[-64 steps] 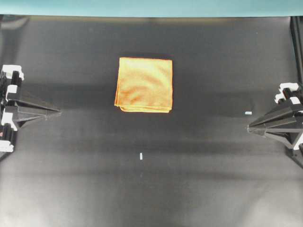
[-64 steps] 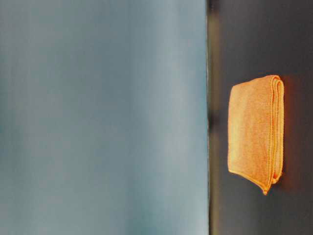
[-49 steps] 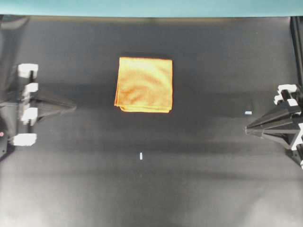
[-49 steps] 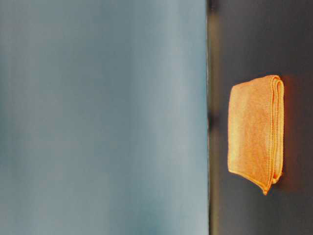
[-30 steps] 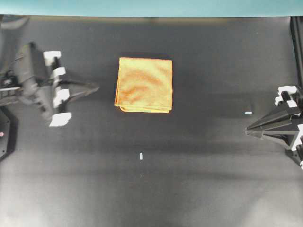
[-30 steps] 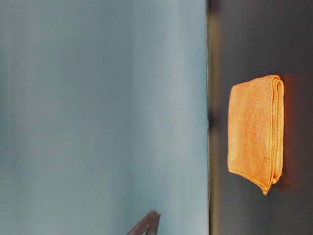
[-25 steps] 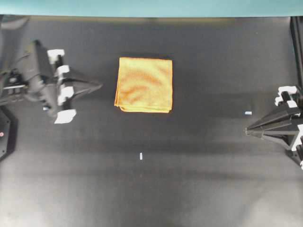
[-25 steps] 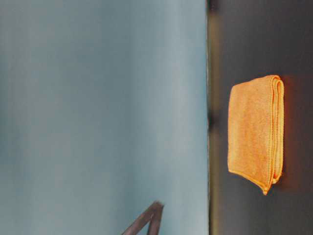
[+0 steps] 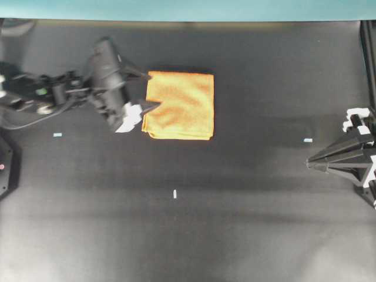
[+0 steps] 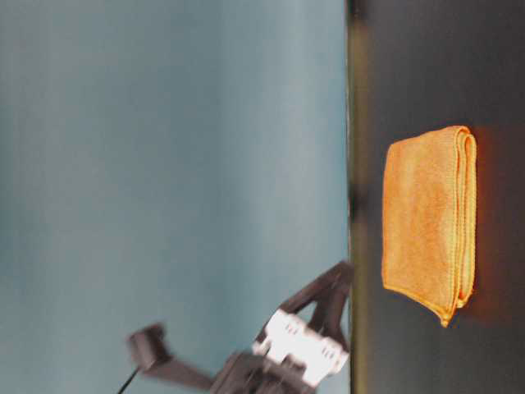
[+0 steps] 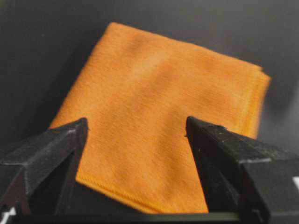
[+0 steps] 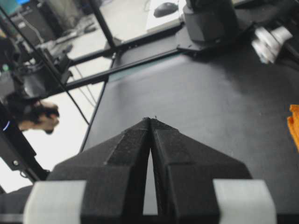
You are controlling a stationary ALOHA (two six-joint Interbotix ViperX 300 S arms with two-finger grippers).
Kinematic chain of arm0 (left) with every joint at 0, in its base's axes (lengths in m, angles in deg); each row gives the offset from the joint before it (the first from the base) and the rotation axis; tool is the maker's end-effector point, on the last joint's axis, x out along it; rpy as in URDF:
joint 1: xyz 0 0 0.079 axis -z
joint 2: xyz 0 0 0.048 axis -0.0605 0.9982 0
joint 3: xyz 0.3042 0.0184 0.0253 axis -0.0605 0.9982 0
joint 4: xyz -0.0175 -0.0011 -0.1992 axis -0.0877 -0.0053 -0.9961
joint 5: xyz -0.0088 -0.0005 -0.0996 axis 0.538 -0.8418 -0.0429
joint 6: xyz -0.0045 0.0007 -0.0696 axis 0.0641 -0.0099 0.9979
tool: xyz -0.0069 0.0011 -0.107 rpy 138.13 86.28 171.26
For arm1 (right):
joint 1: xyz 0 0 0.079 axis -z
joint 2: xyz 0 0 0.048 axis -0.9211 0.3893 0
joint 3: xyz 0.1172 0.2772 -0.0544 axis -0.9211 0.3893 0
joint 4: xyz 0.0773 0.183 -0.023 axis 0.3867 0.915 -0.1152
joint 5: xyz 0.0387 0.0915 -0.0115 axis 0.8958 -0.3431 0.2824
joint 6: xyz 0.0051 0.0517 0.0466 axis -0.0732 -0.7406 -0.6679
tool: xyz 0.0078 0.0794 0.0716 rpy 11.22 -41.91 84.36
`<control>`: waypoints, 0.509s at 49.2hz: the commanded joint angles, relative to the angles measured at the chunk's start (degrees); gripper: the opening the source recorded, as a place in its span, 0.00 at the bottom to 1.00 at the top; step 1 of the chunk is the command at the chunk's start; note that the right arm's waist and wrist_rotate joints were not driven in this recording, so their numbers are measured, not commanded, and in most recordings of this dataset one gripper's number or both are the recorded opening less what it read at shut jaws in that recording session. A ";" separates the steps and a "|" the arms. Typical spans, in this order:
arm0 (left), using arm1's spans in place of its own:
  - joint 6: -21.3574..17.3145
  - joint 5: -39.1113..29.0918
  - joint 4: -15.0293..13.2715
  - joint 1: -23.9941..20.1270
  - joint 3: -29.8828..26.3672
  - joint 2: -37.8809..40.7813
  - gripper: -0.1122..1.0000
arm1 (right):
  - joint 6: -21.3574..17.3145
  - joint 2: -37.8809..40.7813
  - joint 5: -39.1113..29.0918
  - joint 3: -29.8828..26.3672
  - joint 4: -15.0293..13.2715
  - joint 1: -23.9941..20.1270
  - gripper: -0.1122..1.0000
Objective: Push an orange cloth with the left arm to wipe the desk.
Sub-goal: 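Lower the left gripper onto the orange cloth and grip its edge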
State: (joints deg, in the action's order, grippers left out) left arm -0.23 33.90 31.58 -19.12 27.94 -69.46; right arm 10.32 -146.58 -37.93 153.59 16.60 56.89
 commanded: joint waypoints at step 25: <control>1.67 -0.09 0.18 -0.88 -13.10 16.88 0.81 | 0.09 -0.70 0.35 0.44 0.00 0.00 0.10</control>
State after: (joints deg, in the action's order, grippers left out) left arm 1.00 34.16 31.58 -20.09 15.37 -52.49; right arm 10.32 -147.20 -37.84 154.30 16.60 56.89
